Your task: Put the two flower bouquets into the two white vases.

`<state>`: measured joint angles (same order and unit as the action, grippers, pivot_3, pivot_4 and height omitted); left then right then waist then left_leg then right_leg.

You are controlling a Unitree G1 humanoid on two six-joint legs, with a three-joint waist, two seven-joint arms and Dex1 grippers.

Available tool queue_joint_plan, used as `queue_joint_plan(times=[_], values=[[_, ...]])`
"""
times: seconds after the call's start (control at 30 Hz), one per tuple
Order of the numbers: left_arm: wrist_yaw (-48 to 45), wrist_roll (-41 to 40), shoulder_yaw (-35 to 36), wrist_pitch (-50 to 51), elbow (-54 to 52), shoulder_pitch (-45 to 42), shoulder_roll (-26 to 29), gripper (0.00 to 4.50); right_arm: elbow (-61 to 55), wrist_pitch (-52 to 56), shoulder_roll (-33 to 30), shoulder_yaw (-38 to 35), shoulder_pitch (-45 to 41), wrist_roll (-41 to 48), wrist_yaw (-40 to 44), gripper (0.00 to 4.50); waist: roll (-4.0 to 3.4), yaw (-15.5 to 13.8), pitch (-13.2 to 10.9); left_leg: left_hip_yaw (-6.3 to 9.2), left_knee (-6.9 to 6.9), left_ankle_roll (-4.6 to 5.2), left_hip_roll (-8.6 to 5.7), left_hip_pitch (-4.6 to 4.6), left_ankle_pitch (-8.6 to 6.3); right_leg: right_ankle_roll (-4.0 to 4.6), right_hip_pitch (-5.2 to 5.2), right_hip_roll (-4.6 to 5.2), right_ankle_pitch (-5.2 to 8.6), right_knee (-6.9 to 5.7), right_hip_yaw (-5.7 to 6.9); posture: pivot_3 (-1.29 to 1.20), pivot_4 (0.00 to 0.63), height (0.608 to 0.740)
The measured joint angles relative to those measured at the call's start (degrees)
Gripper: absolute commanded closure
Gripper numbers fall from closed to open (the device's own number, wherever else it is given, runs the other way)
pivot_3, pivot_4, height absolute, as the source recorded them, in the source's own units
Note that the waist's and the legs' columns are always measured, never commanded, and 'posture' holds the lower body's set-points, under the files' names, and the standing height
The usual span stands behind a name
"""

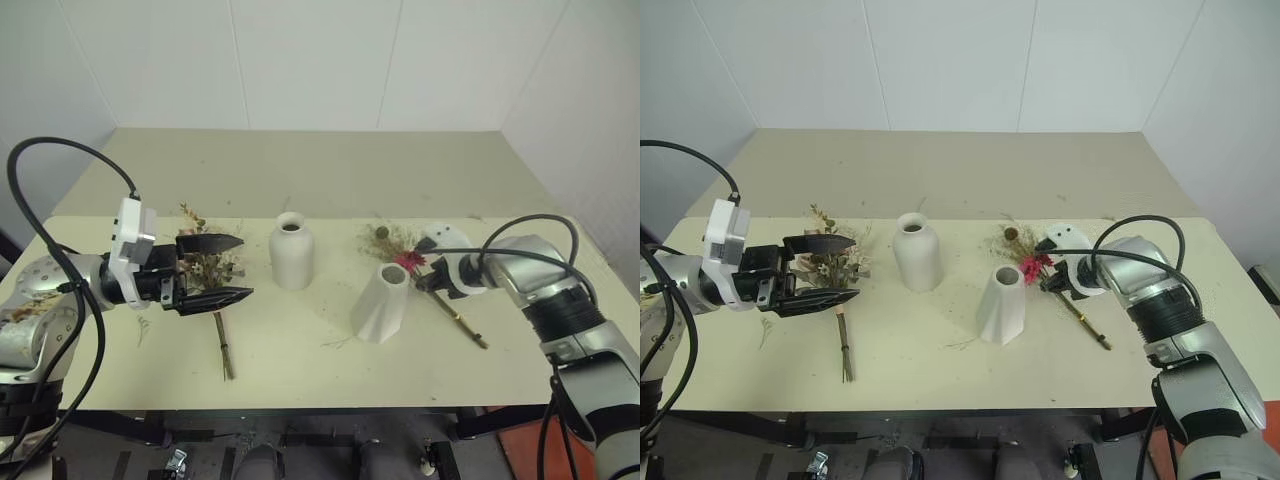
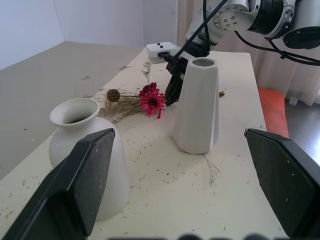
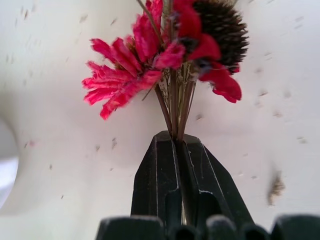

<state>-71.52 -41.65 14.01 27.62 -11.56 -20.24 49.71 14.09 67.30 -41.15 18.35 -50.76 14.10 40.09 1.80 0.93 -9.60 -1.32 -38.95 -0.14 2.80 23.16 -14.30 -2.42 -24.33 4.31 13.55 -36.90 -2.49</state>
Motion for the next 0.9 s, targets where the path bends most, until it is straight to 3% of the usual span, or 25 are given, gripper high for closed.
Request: queue_joint_plan(times=[0.27, 0.5, 0.63, 0.9], values=[[-0.7, 0.1, -0.8, -0.2, 0.7, -0.3, -0.4, 0.00, -7.2, -10.1, 1.8, -21.5, 5.7, 3.2, -5.0, 4.48, 0.00, -0.2, 0.0, 0.01, 0.03, 0.00, 0.00, 0.03, 0.00, -0.01, -0.01, 0.00, 0.00, 0.05, 0.02, 0.00, 0.150, 0.740], [-2.1, 1.0, -1.8, -0.6, 1.5, -1.6, -0.5, 0.00, -22.5, -13.2, 10.9, -41.1, 7.4, 20.0, -6.8, 4.48, -0.02, 0.1, 0.0, 0.04, 0.05, 0.00, 0.03, 0.00, 0.00, -0.01, -0.01, -0.02, -0.01, -0.02, 0.02, 0.00, 0.150, 0.740], [-2.9, 1.1, -1.8, -0.6, 2.5, -2.3, -0.5, 0.00, -29.9, -12.2, 13.2, -45.1, 6.5, 30.5, -8.1, 4.48, -0.02, 0.1, 0.0, 0.04, 0.04, 0.00, 0.03, -0.02, 0.00, -0.01, 0.00, -0.01, -0.01, -0.06, 0.01, 0.00, 0.150, 0.740], [-3.9, 1.2, -2.6, -0.5, 3.5, -3.8, -0.5, 0.00, -38.1, -10.7, 13.4, -45.9, 7.4, 43.9, -14.7, 4.48, -0.02, 0.0, 0.0, 0.04, 0.04, 0.00, 0.02, -0.01, 0.00, -0.01, 0.01, -0.01, 0.00, -0.02, 0.02, 0.00, 0.150, 0.740]])
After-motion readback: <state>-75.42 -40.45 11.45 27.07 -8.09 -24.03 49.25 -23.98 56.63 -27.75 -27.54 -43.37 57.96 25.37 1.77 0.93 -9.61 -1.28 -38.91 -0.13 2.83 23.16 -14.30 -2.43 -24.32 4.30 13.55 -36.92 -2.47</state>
